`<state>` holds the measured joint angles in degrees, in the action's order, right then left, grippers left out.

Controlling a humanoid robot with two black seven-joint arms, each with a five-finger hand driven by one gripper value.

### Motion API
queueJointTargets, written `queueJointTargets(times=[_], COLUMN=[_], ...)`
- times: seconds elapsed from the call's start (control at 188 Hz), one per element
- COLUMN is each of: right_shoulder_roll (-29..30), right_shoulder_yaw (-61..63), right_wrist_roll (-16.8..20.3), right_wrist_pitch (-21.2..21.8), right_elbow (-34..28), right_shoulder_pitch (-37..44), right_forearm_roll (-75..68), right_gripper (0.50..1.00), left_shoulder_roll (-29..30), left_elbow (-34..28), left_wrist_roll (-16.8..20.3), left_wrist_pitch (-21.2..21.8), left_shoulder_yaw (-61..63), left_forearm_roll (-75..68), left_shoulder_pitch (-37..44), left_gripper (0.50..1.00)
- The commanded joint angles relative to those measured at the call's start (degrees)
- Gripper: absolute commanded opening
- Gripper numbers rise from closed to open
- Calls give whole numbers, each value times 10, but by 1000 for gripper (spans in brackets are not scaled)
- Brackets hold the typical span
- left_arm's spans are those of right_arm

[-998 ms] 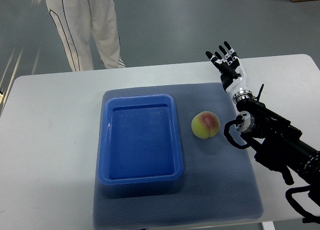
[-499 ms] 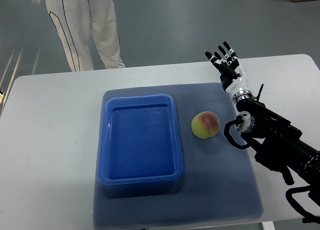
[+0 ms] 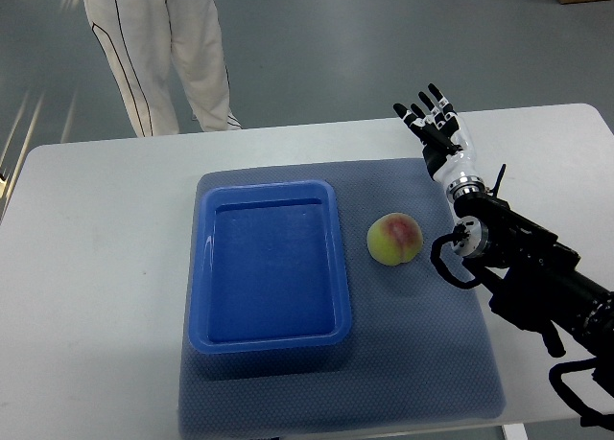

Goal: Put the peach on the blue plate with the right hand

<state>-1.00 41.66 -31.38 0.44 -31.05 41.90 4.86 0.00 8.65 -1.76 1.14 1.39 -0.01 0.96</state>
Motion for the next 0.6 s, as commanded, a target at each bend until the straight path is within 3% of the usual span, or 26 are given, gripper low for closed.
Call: queueJointTargets(times=[0.0,0.308,0.563,0.595], right_shoulder_roll=[-1,-23,-86,-116], right_shoulder_yaw=[3,-11,-11,-22], right_wrist_roll=[-1,-4,-3,-3], right_wrist_pitch=[1,11,8,10], right_elbow=[-7,-10,-58,-81], right_shoulder_pitch=[-1,7,6,5], right_forearm_roll=[-5,30,168,212], right_gripper=[930,930,930,930], left_shoulder_roll=[0,0,0,0], left_elbow=[0,0,0,-1], left_wrist_roll=[0,0,0,0], left_wrist_pitch=[0,0,0,0], left_shoulder_yaw=[0,0,0,0], left_forearm_roll=[0,0,0,0], left_shoulder_pitch=[0,0,0,0], left_gripper=[1000,1000,1000,1000])
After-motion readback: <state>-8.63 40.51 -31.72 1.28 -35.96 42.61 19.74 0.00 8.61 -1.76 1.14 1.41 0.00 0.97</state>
